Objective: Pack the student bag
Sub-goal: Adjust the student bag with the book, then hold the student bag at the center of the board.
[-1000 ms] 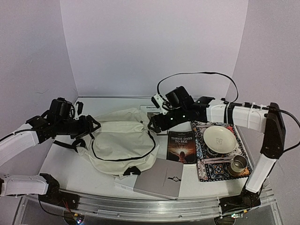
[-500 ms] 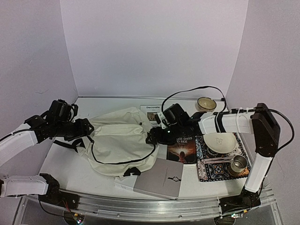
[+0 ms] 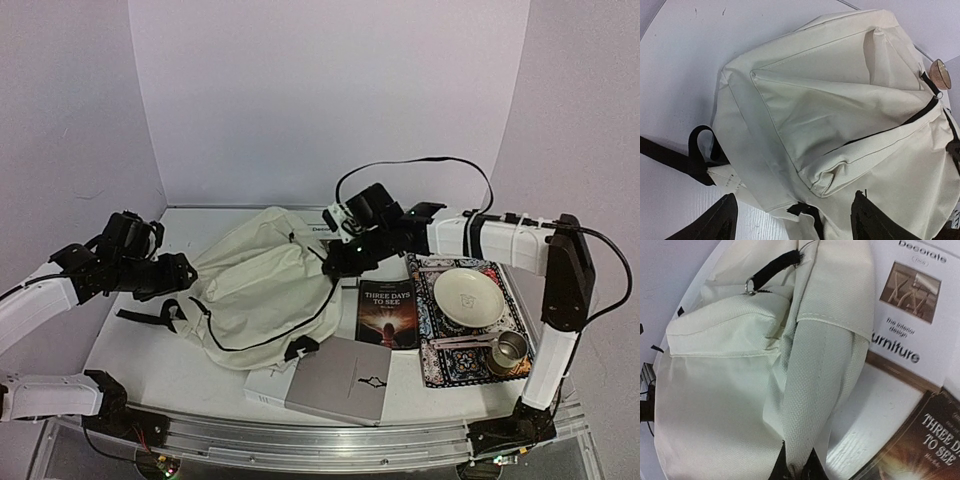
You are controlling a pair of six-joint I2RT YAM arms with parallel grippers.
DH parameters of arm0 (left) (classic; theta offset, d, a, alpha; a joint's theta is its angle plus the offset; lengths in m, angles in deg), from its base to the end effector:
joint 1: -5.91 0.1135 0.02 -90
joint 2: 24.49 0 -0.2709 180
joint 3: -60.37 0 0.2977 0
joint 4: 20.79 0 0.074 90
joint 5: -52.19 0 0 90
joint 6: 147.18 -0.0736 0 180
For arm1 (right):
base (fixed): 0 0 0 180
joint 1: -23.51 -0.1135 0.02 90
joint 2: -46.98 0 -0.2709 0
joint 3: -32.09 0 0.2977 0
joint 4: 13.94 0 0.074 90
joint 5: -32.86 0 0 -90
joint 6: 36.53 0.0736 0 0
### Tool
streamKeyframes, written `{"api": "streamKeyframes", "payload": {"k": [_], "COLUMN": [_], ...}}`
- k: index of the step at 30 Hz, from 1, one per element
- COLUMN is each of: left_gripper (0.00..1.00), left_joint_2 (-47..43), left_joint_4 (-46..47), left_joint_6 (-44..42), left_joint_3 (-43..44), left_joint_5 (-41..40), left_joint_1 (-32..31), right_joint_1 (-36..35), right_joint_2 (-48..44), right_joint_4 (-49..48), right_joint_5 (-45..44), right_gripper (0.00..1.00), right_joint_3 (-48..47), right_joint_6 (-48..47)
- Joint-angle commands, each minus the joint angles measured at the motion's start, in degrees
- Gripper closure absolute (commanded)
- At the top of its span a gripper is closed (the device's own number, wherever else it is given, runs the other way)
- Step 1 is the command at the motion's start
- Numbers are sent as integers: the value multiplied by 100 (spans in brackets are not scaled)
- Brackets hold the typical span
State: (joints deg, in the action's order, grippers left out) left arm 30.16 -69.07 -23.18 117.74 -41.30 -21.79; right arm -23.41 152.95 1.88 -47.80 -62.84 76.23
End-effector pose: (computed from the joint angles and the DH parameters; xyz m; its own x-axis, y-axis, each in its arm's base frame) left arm 0.2357 -0.1187 0.2433 -0.7624 -0.2301 -0.6048 -0.0001 0.9347 -0.3555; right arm 0.3448 0.3862 0.2507 -0.6016 -0.0845 -0.7943 -0.6364 0.6516 0.4127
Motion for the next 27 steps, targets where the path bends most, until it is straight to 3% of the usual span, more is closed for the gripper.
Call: {"api": "streamKeyframes", "payload": {"k": [1, 3, 12, 15, 19, 27], "left_gripper": [21, 22, 20, 17, 16, 15], "left_joint_2": [96, 167, 678, 981, 1385, 2506], "left_joint_4": [20, 75, 840, 1172, 1955, 3053], "left_joint_6": [-146, -164, -22, 80, 204, 581], "left_joint_3": [282, 247, -87, -159, -399, -308], "left_joint_5": [192, 290, 584, 640, 1537, 2298], "left_joint_1": [8, 10, 32, 376, 1303, 1460], "right_joint_1": [468, 620, 654, 489, 120, -694], "right_joint_2": [-21, 165, 411, 154, -211, -487], "right_joint_4": [378, 381, 572, 574, 550, 263], "right_joint_5": [-420, -453, -677, -800, -1072, -1481], "right_gripper": [100, 96, 55, 48, 40, 27], "right_joint_3": [-658, -789, -1153, -848, -415, -29], "right_joint_6": [-1217, -1440, -1621, -1632, -1642, -1649]}}
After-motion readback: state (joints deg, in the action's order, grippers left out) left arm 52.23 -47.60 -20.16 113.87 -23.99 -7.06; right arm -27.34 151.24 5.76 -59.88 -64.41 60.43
